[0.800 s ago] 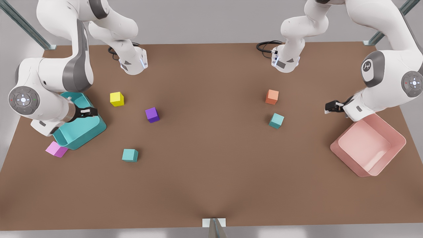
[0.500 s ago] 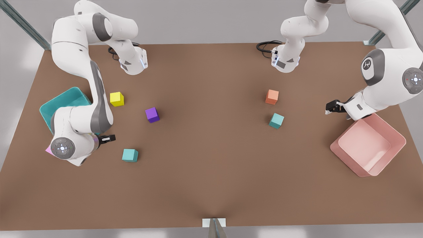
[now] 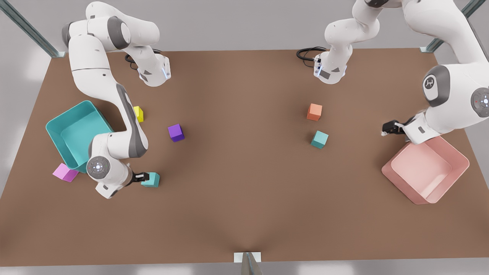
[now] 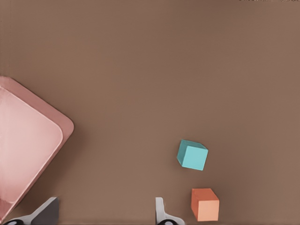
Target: Stack the two blue cubes on top of each other
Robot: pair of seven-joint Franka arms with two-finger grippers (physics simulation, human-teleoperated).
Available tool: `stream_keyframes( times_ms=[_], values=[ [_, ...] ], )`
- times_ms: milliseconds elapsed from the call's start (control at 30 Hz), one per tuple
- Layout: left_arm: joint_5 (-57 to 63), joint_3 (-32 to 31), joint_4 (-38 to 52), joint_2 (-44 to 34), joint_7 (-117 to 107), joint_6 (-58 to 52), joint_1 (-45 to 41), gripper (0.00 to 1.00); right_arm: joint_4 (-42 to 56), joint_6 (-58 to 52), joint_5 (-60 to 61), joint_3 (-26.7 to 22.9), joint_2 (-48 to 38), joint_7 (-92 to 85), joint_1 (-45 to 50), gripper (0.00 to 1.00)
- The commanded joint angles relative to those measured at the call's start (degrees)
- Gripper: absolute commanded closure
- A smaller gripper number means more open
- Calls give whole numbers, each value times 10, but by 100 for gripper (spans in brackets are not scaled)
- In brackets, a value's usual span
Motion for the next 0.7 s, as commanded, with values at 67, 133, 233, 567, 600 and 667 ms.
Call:
stream_keyframes(
  times_ms=[67,133,233,567,600,667],
  values=[
    [14,0,0,2,15,10,14,0,-4,61,40,0,10,90,-2,0],
    [13,0,0,2,15,9,18,0,-12,61,49,0,11,99,-2,0],
    [12,0,0,1,15,9,14,0,-30,61,49,1,11,101,-2,0],
    [12,-1,2,1,14,5,13,0,-52,56,49,2,19,110,1,0],
    [14,-1,2,2,14,7,14,0,-50,54,49,2,22,110,1,0],
    [13,0,2,9,14,7,17,0,-50,51,49,2,24,115,1,0]
  ],
)
